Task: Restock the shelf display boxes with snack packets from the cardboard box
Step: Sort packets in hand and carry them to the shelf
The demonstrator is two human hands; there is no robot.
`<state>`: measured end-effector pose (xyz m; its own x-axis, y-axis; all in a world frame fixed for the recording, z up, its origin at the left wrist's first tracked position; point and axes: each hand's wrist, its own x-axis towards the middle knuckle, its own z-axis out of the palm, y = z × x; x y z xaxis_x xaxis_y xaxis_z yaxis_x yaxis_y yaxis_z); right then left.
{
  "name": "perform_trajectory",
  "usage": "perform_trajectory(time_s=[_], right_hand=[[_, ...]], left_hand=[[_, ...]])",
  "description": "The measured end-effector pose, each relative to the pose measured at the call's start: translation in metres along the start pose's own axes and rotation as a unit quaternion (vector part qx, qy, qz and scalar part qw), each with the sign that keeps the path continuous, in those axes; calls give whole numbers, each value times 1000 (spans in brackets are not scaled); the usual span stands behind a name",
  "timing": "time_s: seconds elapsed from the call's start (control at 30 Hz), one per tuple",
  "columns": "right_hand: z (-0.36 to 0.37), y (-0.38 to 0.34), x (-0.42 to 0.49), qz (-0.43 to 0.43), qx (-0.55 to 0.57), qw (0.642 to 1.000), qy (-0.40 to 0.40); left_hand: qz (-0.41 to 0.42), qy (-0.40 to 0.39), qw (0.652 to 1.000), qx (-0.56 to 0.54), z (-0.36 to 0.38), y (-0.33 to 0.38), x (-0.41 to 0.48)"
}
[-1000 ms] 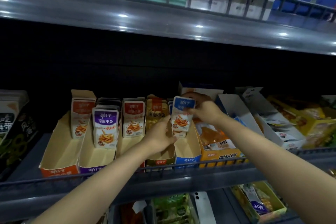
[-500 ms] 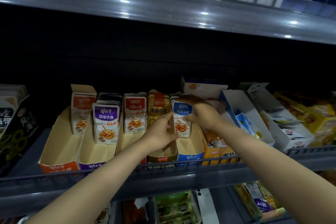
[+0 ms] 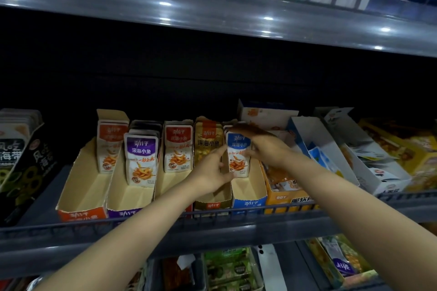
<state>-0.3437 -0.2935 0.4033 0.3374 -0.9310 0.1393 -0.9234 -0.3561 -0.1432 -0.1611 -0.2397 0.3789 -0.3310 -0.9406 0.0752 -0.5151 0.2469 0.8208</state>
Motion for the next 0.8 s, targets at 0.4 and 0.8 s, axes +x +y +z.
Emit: perform_trajectory(time_s=[0.4, 0.8], right_hand=[[-19, -21, -33, -1, 6, 999, 34], [-10, -78, -138, -54, 20, 998, 27]], left_hand=[[25, 27, 998, 43, -12, 6, -23], [124, 84, 942, 300, -47, -21, -132]])
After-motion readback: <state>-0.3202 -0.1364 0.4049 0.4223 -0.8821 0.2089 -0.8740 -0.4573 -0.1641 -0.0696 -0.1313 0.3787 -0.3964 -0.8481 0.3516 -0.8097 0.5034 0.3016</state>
